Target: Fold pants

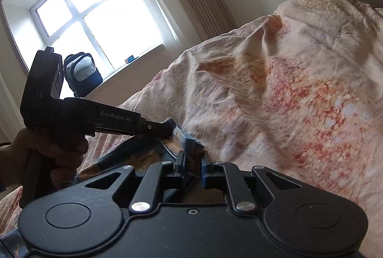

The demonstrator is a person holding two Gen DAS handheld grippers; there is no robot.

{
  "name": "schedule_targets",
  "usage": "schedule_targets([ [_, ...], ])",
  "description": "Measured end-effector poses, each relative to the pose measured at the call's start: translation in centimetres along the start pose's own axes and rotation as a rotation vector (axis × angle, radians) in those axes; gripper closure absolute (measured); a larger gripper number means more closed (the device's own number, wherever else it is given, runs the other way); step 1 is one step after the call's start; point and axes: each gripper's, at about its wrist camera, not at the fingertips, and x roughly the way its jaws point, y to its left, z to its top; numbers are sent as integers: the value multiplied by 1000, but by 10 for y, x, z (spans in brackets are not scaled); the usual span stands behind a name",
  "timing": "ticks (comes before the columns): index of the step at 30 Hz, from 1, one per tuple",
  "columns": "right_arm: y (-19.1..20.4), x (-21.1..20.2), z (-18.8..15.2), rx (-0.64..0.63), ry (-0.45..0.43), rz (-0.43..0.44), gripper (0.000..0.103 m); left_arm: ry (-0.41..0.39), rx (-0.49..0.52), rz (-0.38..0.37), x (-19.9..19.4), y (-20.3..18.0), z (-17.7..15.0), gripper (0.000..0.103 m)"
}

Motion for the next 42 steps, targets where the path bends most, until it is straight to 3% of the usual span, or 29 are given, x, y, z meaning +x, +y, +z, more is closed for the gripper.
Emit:
schedule_targets([
  [3,-3,3,0,16,11,-4,90,11,-32,8,3,0,1,86],
  [4,-2,7,0,11,26,-6,90,13,-55,7,1,2,2,81],
  [6,-7,5,2,31,21,-8,82,8,-126,11,-9,5,5,66],
  [7,-7,3,3,25,5,-16,79,4,-145,28,-15,5,7,50],
  [8,-5,-1,4,4,-17,-39,76,-5,-153,59,-24,2,10,33],
  [11,1,-11,8,-51,-104,-71,63,-27,-142,191,-63,-8,17,16],
  [14,12,-16,8,-138,-150,-72,38,-6,-132,338,-117,-19,14,7],
  [16,22,-17,6,-205,-159,-39,29,-3,-148,433,-159,-25,-2,0],
  [18,36,-15,0,-301,-143,-2,14,-8,-184,528,-196,-29,-31,0],
  [21,60,-11,-13,-457,-107,62,7,-75,-274,621,-242,-29,-92,0],
  [23,79,-14,-28,-578,-98,108,5,-172,-349,680,-259,-27,-140,0],
  [27,114,-20,-59,-799,-84,205,2,-294,-557,744,-252,-8,-232,0],
  [31,129,-22,-81,-938,-45,226,1,-291,-695,745,-228,12,-287,0],
  [34,125,-8,-79,-943,6,147,1,-235,-643,746,-216,17,-314,1],
  [37,101,12,-57,-842,32,-26,1,-236,-510,778,-215,4,-331,0],
  [39,80,18,-33,-706,33,-96,1,-233,-493,767,-225,1,-338,0],
  [42,64,15,-16,-616,-19,-145,1,-259,-529,778,-250,3,-345,0],
])
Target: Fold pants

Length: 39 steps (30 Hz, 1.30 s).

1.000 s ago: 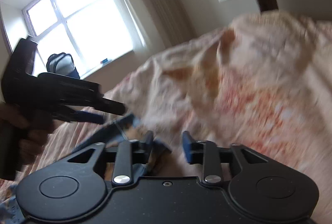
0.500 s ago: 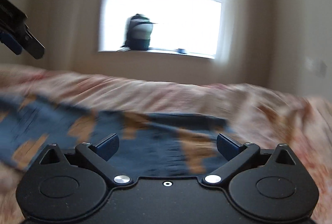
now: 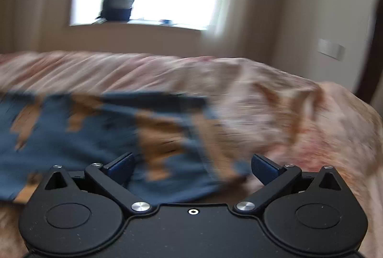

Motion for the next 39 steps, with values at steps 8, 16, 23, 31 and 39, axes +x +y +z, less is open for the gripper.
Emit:
schedule_targets([
  [8,76,-14,11,-360,-171,276,1,2,-129,173,8,72,4,0],
  [16,70,20,28,-304,-58,11,1,-131,-216,190,-47,125,-31,0],
  [23,160,24,87,-293,-112,612,1,-128,-504,173,-47,188,-30,1],
  [31,413,40,124,-466,190,1373,1,-88,-586,96,-36,201,-36,0],
  [39,513,18,101,-773,301,1618,66,-55,-408,57,-28,186,-30,0],
])
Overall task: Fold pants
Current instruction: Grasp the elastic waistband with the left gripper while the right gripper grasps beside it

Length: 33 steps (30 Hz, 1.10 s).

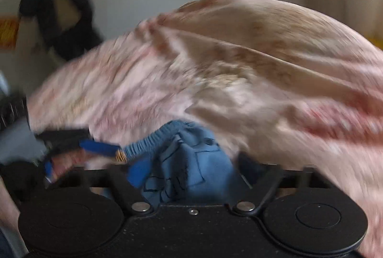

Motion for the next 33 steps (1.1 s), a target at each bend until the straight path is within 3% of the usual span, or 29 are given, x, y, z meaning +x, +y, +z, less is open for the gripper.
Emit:
schedule_targets([
  [4,-10,-12,-7,19,-79,32,82,-21,-36,-52,4,4,5,0],
  [7,-29,-24,-17,95,-145,34,82,-40,-74,-96,9,10,12,0],
  [13,-46,-20,-22,162,-148,59,81,-13,-210,-168,27,30,23,1],
  [20,-54,-15,-29,204,-147,61,79,42,-427,-227,40,55,24,22],
  [24,-54,-14,-29,212,-151,61,78,72,-572,-295,50,65,22,28],
  [27,-55,-13,-31,224,-153,62,78,88,-644,-297,60,66,22,45],
  [28,-56,-13,-31,226,-154,61,78,103,-651,-270,64,66,23,66],
  [29,-56,-13,-31,228,-154,60,78,121,-655,-233,66,66,23,80],
  [33,-53,-14,-30,218,-155,50,76,81,-625,-172,56,57,26,84],
])
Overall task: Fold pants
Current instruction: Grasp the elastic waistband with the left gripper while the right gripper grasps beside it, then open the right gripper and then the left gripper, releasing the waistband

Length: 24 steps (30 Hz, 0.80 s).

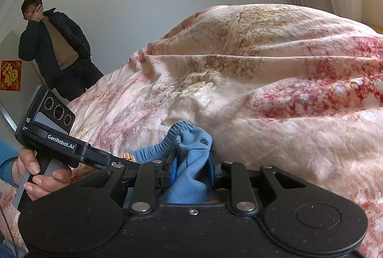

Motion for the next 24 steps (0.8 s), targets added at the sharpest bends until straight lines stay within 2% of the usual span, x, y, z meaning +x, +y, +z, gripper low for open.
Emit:
schedule_targets([
  [2,7,-4,1,-19,-21,-24,70,-67,81,28,-17,-17,-3,85],
  [4,17,-15,4,-23,-76,-66,52,-126,144,32,-39,-29,-7,85],
  [5,22,-23,5,-23,-107,-87,35,-146,170,39,-47,-31,-11,85],
  [6,29,-33,5,-36,-140,-111,26,-160,187,49,-54,-32,-14,85],
  [9,56,-57,1,-134,-168,-218,24,-147,246,107,-54,-29,-24,85],
  [11,76,-64,-8,-196,-155,-245,24,-134,250,146,-47,-24,-28,85],
  [15,109,-37,-34,-363,-29,-294,27,-132,176,173,-46,-17,-33,85],
  [17,110,-18,-43,-439,40,-407,33,-126,182,181,-52,-11,-38,85],
  [18,103,-15,-45,-448,52,-464,30,-124,184,182,-52,-10,-39,85],
  [20,81,-29,-40,-362,10,-492,16,-126,175,172,-53,-8,-38,85],
  [21,73,-38,-36,-321,-17,-527,13,-125,171,172,-54,-8,-38,85],
  [24,73,-63,-29,-323,-123,-655,16,-123,192,184,-50,-10,-39,85],
])
